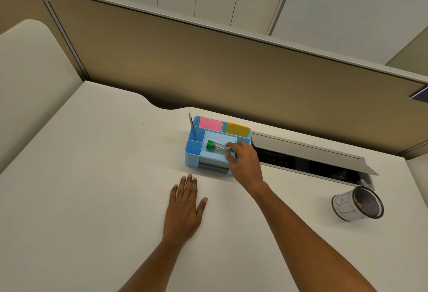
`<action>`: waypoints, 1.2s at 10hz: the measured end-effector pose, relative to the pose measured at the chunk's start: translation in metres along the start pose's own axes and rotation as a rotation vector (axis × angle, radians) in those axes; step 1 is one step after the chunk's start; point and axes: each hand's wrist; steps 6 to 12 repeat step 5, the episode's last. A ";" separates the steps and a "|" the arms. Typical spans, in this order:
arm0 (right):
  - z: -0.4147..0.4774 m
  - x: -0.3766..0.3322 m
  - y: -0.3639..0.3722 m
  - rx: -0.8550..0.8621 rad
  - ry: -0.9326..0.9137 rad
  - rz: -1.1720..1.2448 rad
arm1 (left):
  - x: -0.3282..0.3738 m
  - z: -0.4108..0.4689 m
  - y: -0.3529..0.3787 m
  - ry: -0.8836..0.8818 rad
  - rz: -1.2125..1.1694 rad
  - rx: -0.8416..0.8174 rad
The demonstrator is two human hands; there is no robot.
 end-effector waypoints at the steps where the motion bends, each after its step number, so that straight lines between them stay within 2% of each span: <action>1: -0.001 -0.001 -0.002 -0.009 0.015 0.026 | 0.001 -0.001 -0.002 -0.002 0.005 0.004; 3: -0.004 -0.002 -0.004 -0.012 0.033 0.096 | 0.000 0.000 -0.001 0.004 0.006 0.031; 5: -0.012 -0.003 -0.015 0.055 0.021 0.233 | -0.002 0.000 0.004 0.001 -0.025 0.020; 12: -0.012 -0.003 -0.015 0.055 0.021 0.233 | -0.002 0.000 0.004 0.001 -0.025 0.020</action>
Point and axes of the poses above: each hand's wrist, its own z-axis towards the middle knuckle, its own y-axis out of the palm, x = y × z, and after that the axes turned 5 degrees about -x, right-handed
